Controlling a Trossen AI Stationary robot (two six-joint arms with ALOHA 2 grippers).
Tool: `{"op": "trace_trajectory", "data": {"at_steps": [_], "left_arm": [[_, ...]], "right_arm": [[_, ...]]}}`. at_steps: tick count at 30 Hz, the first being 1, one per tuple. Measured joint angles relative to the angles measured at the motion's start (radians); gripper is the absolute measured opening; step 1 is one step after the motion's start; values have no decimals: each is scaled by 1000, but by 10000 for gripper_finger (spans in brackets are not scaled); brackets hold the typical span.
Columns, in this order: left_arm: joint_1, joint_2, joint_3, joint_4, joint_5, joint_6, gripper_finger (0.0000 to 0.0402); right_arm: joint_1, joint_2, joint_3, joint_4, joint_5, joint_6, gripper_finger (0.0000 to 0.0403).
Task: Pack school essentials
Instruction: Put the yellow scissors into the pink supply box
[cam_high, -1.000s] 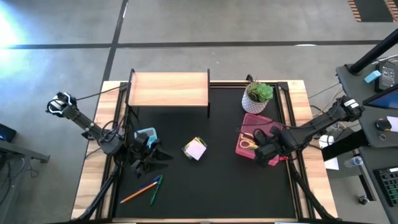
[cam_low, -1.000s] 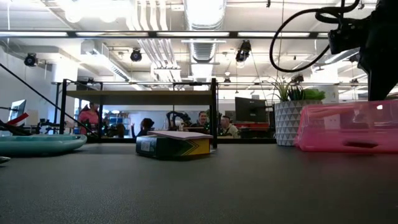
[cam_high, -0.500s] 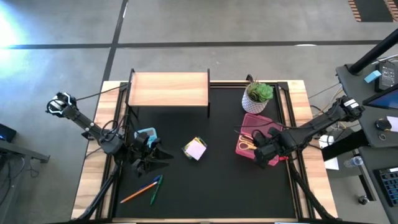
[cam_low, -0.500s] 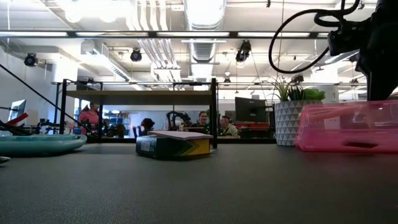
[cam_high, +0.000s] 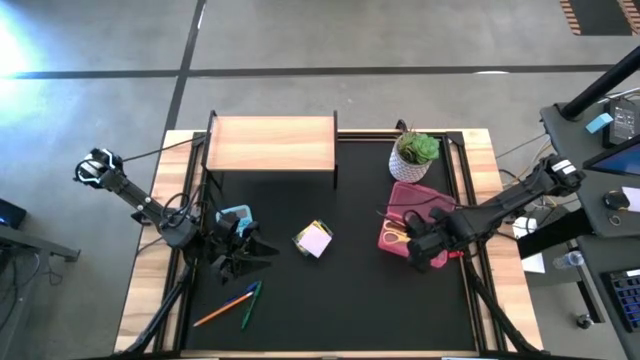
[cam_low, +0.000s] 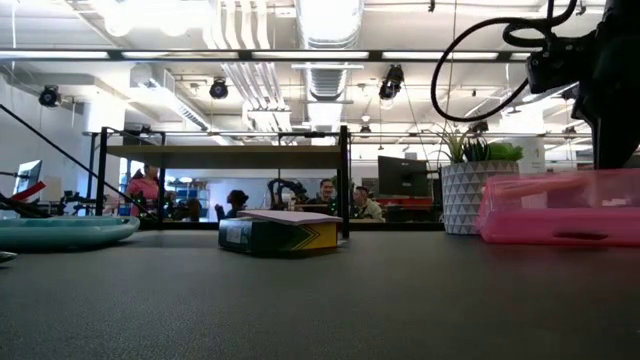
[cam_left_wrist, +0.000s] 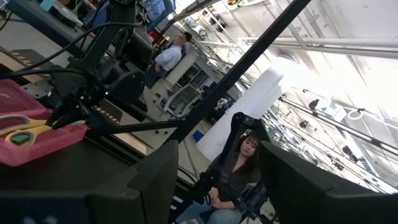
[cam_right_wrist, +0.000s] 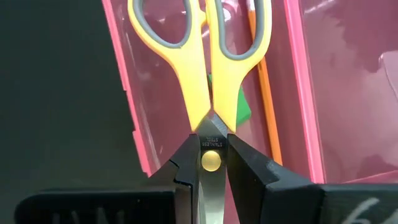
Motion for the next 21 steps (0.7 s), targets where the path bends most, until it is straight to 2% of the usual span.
{"op": "trace_trajectory", "data": {"at_steps": [15,21], "left_arm": [[0,0,0,-1,0,0,205],[0,0,0,0,0,0,205]], "right_arm": [[0,80,0,16,-20,9,55],[0,96,0,16,-20,25,88]]}}
